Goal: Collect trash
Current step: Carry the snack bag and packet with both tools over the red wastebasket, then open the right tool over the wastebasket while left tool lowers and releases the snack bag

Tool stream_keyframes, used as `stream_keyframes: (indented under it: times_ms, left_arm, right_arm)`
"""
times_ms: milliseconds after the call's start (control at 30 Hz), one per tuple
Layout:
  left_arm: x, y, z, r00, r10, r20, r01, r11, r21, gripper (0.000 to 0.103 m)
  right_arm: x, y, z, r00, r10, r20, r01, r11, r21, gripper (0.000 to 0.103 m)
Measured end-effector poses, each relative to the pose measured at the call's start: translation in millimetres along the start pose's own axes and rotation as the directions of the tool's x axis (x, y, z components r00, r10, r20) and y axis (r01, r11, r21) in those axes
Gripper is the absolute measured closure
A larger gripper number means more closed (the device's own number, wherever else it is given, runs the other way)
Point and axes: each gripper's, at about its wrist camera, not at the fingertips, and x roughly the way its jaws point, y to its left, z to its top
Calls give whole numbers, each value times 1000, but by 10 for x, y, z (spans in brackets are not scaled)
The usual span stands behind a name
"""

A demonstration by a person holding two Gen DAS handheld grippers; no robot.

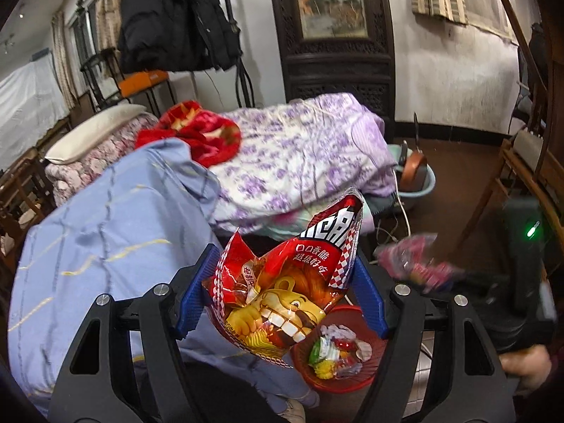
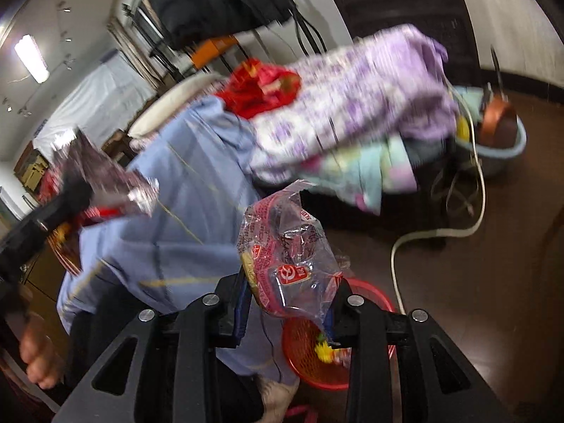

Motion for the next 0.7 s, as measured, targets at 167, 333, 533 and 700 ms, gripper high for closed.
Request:
stream_keyframes:
  times_ms: [167,333,533,700]
  left_arm:
    - [307,-103,-62,998,-42,-45,41,999,-8,32]
    - [501,-175,-165,995,-65,-75,64,998,-4,32]
    - [705,-160,-312,987,-80,-140,79,997,-14,32]
    - [777,-128,-373,981,-90,-171,87,996,-26,32]
  right_arm:
    - [435,-277,-280,994,-16,-113,24,998,66,70]
    - [755,-417,-504,981,-16,-192,34,995,94,69]
    - [1156,-501,-723,953,-41,-301,72,993,92,33]
    - [961,-493,-648,962,-60,-266,83,994,75,33]
